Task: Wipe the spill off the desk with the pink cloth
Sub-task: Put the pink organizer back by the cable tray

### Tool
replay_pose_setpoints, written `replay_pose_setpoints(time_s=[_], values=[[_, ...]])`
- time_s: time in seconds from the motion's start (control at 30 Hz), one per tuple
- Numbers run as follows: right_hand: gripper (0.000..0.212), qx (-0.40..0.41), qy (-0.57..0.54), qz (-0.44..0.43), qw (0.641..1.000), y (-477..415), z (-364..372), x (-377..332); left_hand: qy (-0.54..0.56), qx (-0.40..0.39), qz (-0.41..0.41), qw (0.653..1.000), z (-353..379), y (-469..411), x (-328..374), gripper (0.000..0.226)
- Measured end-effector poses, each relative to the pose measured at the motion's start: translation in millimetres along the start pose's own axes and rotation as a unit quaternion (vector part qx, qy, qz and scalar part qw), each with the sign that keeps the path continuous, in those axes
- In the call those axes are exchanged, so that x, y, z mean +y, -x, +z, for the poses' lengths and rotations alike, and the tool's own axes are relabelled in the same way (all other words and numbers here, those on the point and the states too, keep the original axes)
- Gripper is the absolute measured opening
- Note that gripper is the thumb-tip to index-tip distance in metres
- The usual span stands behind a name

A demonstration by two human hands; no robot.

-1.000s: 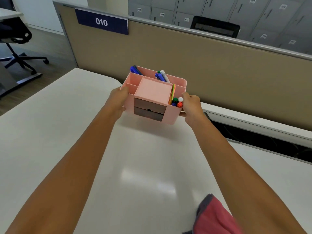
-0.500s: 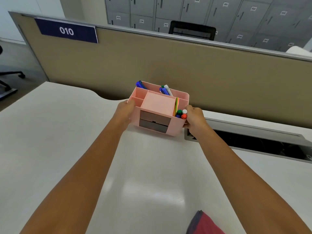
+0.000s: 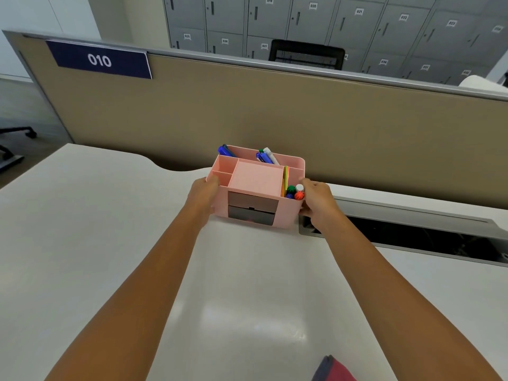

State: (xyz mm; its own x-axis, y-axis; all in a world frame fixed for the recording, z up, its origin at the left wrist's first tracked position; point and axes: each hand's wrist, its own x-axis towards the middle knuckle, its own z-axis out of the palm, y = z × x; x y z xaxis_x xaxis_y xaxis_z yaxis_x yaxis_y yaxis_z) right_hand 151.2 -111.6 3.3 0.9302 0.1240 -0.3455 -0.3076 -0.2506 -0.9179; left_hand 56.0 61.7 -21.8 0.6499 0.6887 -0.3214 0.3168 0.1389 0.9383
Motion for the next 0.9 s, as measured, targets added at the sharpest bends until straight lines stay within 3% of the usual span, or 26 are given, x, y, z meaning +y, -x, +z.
replay_pose_setpoints(time_s=[0.1,0.2,0.33,0.43,0.67,0.9], values=[[0.027,0.014,-0.043,-0.002,0.999,6,-5,8,0.007,0.008,0.026,1.0,0,3,-3,0.029],[0.031,0.051,-0.039,-0.071,0.995,16,-12,35,0.007,0.017,0.068,0.998,0,9,-9,0.032],[0.046,-0.017,-0.011,-0.173,0.985,32,-14,71,0.001,0.005,0.139,0.99,-1,13,-22,0.046],[0.062,-0.025,0.034,-0.206,0.978,37,-8,77,0.001,0.009,0.142,0.99,-1,13,-25,0.049],[0.052,0.055,0.069,-0.225,0.97,23,6,69,0.006,-0.006,0.143,0.99,3,9,-21,0.054],[0.051,0.066,0.077,-0.216,0.971,11,12,65,-0.004,-0.004,0.136,0.991,8,3,-13,0.051]])
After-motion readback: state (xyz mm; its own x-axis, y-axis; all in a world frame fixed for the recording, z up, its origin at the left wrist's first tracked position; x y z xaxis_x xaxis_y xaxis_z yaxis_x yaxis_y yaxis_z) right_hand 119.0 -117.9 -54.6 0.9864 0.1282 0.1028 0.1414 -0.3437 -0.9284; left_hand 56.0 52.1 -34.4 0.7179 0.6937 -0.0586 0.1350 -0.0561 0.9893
